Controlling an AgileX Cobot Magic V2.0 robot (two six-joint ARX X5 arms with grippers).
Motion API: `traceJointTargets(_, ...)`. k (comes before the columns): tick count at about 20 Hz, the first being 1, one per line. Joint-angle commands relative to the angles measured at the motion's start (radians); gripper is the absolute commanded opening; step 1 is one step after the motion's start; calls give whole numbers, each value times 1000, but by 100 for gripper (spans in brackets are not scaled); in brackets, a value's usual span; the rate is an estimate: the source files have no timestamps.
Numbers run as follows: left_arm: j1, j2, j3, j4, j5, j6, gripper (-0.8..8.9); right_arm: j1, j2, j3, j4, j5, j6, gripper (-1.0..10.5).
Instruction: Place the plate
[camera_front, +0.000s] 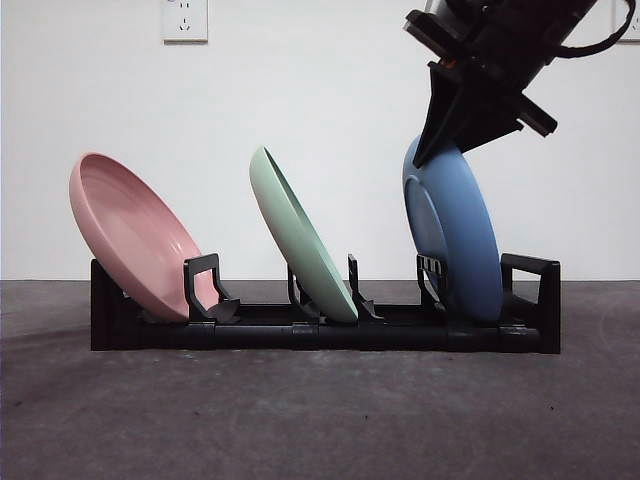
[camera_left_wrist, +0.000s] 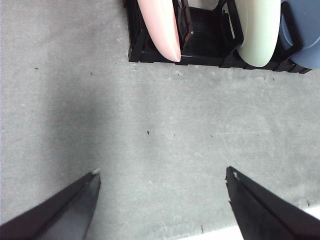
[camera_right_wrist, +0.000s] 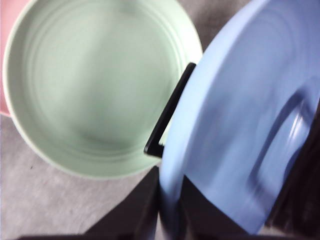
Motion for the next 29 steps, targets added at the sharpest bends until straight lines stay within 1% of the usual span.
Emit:
traceJointTargets(1, -3, 5, 23, 6, 6, 9, 403, 9, -50, 22, -17, -38, -6, 8)
traceJointTargets(5, -3, 5, 23, 6, 6, 9, 403, 9, -175, 22, -63, -95, 1, 8)
traceJointTargets(8, -3, 5, 23, 6, 6, 9, 403, 14, -275, 22, -137, -157, 5, 8)
traceJointTargets(9, -3, 5, 23, 6, 6, 9, 403, 21, -305, 22, -164, -172, -8, 8)
traceJointTargets(10, -3, 5, 23, 7, 6, 9, 403, 34, -341, 22, -196, -182, -40, 8)
traceJointTargets(12, -3, 5, 23, 7, 6, 10, 403, 73, -407, 21, -261, -174, -126, 8)
traceJointTargets(14, -3, 5, 23, 7, 6, 10, 403, 127, -474, 10, -294, -155, -145, 8)
traceJointTargets(15, -3, 5, 23, 7, 6, 10, 403, 159, -513, -9, -298, -135, -145, 8)
traceJointTargets(17, -3, 5, 23, 8, 6, 10, 403, 224, -606, -85, -299, -67, -158, 8)
traceJointTargets(21, -3, 5, 23, 9, 6, 10, 403, 329, -830, -349, -294, 76, -172, 8)
traceJointTargets(22, -3, 5, 23, 9, 6, 10, 403, 354, -883, -406, -292, 106, -174, 8)
traceJointTargets(24, -3, 5, 23, 11, 6, 10, 403, 415, -984, -500, -298, 194, -174, 8)
traceJointTargets(27, -3, 5, 23, 14, 6, 10, 403, 507, -1044, -547, -350, 326, -176, 8)
traceJointTargets(29, -3, 5, 23, 13, 6, 9, 403, 566, -1035, -547, -368, 378, -200, 8)
